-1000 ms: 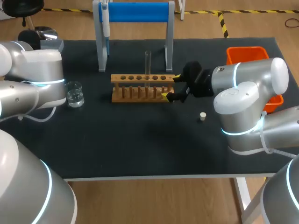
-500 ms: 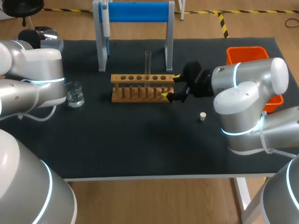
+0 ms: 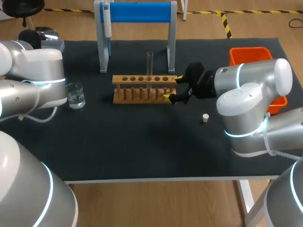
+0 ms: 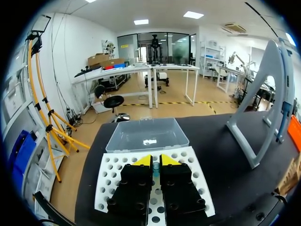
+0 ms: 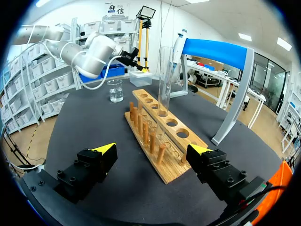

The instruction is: Invert the test tube, pick up the pipette, mount the tip to pipette, aspirate from beaker and dispense into the tube, eject the tip, return the pipette, and cap with the stopper.

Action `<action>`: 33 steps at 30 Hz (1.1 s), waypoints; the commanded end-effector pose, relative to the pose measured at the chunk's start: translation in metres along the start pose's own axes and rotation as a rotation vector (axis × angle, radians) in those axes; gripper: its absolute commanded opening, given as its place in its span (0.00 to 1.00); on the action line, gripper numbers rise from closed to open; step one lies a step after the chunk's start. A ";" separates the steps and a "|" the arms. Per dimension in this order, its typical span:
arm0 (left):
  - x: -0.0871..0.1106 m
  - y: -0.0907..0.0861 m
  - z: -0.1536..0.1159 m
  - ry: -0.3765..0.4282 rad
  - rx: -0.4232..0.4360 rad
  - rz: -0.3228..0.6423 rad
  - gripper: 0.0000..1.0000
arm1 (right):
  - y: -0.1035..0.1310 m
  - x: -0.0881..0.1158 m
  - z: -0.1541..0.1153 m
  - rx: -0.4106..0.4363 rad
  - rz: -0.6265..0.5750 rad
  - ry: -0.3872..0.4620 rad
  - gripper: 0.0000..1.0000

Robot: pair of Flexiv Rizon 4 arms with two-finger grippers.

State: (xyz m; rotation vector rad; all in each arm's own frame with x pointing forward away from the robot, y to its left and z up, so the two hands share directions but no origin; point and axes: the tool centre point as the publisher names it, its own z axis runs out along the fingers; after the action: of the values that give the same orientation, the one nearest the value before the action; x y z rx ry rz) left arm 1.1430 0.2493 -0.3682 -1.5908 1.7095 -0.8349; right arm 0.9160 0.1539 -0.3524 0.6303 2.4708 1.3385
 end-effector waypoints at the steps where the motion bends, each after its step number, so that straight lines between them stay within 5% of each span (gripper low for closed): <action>1: 0.000 -0.001 0.000 -0.005 0.007 0.000 0.00 | 0.000 0.000 0.000 0.000 0.000 0.001 1.00; 33: 0.006 -0.057 -0.058 -0.064 0.153 0.019 0.00 | 0.000 0.000 0.000 0.000 0.000 0.001 1.00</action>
State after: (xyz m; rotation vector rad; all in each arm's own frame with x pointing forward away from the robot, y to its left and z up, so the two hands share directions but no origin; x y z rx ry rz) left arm 1.1393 0.2413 -0.2935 -1.4898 1.5877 -0.8524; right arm 0.9160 0.1540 -0.3524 0.6303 2.4707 1.3386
